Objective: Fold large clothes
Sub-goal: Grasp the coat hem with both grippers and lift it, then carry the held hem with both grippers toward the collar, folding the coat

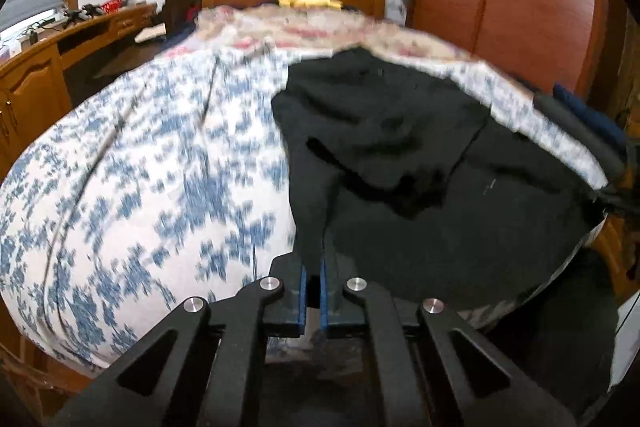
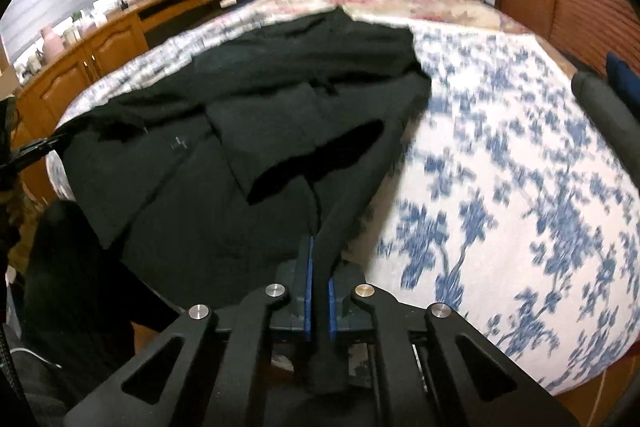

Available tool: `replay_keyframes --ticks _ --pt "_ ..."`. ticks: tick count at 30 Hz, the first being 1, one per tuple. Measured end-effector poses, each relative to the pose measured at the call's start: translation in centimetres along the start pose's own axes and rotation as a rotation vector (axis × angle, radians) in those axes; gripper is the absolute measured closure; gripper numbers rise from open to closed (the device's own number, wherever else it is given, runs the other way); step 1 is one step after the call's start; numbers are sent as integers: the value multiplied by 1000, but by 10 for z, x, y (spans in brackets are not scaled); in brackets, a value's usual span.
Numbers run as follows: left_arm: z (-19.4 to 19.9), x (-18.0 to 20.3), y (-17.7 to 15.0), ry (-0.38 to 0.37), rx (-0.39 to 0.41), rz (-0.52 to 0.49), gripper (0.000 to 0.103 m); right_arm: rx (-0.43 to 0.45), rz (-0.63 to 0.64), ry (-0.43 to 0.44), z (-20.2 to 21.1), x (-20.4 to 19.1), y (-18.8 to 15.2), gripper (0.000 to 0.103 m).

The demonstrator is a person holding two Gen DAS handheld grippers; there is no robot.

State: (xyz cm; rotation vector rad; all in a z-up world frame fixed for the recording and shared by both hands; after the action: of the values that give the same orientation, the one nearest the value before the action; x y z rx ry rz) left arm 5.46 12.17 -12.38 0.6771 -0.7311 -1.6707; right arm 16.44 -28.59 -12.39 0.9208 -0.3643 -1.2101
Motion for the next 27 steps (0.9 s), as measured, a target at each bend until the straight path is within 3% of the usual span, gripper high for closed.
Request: replay_keyframes --ticks 10,18,22,27 --pt "97 9 78 49 242 -39 98 235 39 47 109 -27 39 100" --pt "172 13 100 70 375 -62 98 335 84 47 204 -34 21 100" --pt "184 16 103 81 390 -80 98 350 102 39 222 -34 9 100" --pt "145 10 109 95 314 -66 98 304 92 34 184 -33 23 100"
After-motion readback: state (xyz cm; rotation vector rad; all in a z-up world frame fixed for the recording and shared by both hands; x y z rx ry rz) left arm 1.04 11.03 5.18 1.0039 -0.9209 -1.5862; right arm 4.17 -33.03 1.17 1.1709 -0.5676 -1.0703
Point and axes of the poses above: each gripper's, at about its wrist camera, not at the fingertips, and z roughly against the way its jaws point, x to its right, y to its top, the point moved 1 cm from there along -z, roughly the way its jaws point, and after that the axes turned 12 degrees about -z, right-handed, at the moved point
